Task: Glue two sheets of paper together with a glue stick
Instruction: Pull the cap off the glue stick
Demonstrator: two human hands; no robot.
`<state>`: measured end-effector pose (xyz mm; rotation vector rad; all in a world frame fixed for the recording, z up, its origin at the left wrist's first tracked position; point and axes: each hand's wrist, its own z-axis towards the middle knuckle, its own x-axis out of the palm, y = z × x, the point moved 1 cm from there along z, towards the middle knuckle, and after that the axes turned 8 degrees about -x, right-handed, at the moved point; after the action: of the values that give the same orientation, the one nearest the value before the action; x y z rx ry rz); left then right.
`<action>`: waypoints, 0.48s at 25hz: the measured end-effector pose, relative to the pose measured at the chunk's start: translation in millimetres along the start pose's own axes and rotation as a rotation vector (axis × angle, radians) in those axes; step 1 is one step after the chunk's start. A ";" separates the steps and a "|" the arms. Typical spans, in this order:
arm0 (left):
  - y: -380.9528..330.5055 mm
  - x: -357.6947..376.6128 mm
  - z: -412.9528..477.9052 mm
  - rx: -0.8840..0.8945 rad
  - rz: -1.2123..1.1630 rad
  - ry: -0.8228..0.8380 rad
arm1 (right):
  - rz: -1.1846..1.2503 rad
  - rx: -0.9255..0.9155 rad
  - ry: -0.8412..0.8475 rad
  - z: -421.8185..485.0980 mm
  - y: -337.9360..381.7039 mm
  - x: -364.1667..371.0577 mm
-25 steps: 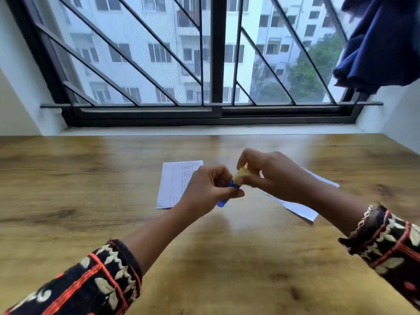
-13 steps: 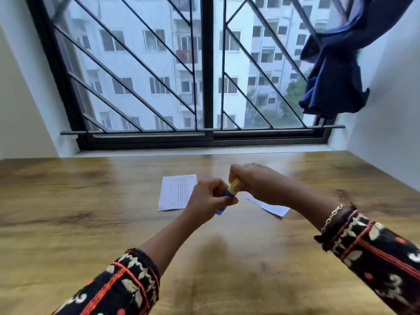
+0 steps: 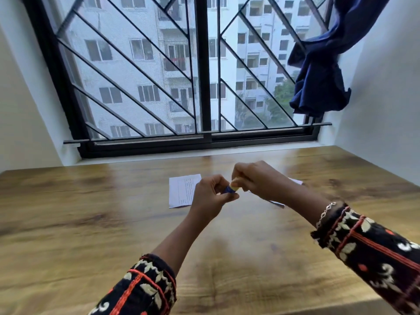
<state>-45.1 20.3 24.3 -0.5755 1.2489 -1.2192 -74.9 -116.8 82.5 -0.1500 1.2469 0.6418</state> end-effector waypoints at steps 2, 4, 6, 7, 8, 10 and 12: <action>0.5 -5.6 -4.9 -0.023 -0.070 0.030 | -0.028 -0.045 0.041 -0.7 6.4 -0.7; -0.8 -11.0 -10.6 -0.034 -0.109 0.025 | -0.058 -0.093 0.067 -0.4 12.1 -2.1; -0.6 -15.7 -12.8 -0.036 -0.115 -0.008 | -0.069 -0.115 0.082 1.2 18.0 -4.2; -1.2 -17.6 -13.2 -0.039 -0.131 -0.029 | -0.059 -0.095 0.086 2.2 21.1 -5.4; -1.6 -18.9 -13.0 -0.036 -0.157 -0.054 | -0.023 -0.041 0.090 3.6 23.9 -6.4; -5.5 -19.3 -13.8 -0.012 -0.152 -0.099 | 0.090 0.092 0.084 7.6 27.8 -8.1; -11.3 -16.3 -15.9 0.015 -0.090 -0.123 | 0.127 0.156 0.053 11.5 26.9 -8.5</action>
<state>-61.6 35.8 35.9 -0.6919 1.1201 -1.2483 -81.0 -93.0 100.4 0.0421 1.3602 0.6506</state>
